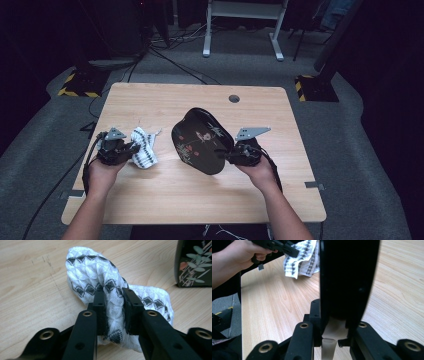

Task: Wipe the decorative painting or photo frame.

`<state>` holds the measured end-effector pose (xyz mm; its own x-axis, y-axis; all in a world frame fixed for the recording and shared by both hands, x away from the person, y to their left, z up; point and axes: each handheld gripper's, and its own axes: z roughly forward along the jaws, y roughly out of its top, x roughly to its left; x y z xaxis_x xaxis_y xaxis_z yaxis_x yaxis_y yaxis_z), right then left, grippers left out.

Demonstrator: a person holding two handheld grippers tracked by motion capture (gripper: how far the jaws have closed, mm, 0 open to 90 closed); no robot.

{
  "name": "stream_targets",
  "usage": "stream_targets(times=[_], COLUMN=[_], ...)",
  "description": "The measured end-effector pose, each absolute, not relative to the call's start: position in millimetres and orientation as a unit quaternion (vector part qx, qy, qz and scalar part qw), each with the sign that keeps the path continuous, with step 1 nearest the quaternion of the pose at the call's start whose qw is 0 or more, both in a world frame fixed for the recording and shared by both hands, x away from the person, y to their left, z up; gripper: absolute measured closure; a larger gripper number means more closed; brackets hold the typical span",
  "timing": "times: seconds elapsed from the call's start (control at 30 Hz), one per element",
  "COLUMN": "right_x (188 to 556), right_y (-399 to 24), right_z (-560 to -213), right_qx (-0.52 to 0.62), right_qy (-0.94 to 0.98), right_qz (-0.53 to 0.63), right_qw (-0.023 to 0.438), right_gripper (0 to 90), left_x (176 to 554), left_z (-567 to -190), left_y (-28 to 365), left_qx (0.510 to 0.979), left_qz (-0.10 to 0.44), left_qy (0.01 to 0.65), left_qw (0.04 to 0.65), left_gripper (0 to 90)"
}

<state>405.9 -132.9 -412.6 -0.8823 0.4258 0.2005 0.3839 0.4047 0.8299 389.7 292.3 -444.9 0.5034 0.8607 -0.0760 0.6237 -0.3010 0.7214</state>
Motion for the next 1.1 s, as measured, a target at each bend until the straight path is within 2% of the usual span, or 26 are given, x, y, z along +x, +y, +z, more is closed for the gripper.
stream_targets(times=[0.1, 0.13, 0.2, 0.3, 0.4, 0.53, 0.67, 0.8, 1.0, 1.1], right_x=[405.8, 405.7, 405.6, 405.3, 405.0, 402.0, 399.5, 396.9, 388.7, 384.9], right_y=[-132.7, -132.6, -132.3, -132.0, -131.7, -129.9, -129.2, -130.9, -136.3, -140.5], right_z=[-412.4, -412.3, -412.1, -411.8, -411.4, -406.8, -404.0, -399.7, -388.2, -383.5], right_qx=[0.241, 0.241, 0.241, 0.241, 0.24, 0.234, 0.231, 0.234, 0.24, 0.249], right_qy=[0.838, 0.838, 0.839, 0.838, 0.838, 0.837, 0.835, 0.83, 0.823, 0.818], right_qz=[0.488, 0.488, 0.488, 0.488, 0.49, 0.494, 0.498, 0.504, 0.51, 0.513], right_qw=[0.023, 0.023, 0.024, 0.024, 0.023, 0.031, 0.038, 0.045, 0.066, 0.074], right_gripper=[78.8, 78.8, 78.7, 78.3, 77.1, 71.1, 66.7, 61.9, 57.6, 57.1], left_x=[390.9, 392.2, 393.5, 391.8, 389.1, 381.2, 374.9, 373.5, 381.6, 389.1], left_z=[-447.4, -448.5, -448.8, -444.4, -439.0, -421.1, -408.8, -402.6, -413.1, -421.7], left_y=[296.2, 298.3, 301.7, 304.6, 305.1, 302.7, 294.7, 269.8, 234.0, 220.2], left_qx=[0.786, 0.784, 0.776, 0.767, 0.759, 0.744, 0.746, 0.763, 0.783, 0.793], left_qz=[0.159, 0.152, 0.14, 0.135, 0.143, 0.168, 0.176, 0.146, 0.106, 0.091], left_qy=[0.476, 0.48, 0.486, 0.485, 0.486, 0.484, 0.466, 0.424, 0.396, 0.389], left_qw=[0.36, 0.363, 0.377, 0.397, 0.408, 0.43, 0.442, 0.465, 0.467, 0.459], left_gripper=[70.8, 66.0, 48.7, 37.6, 35.0, 31.1, 31.0, 29.3, 25.8, 20.4])
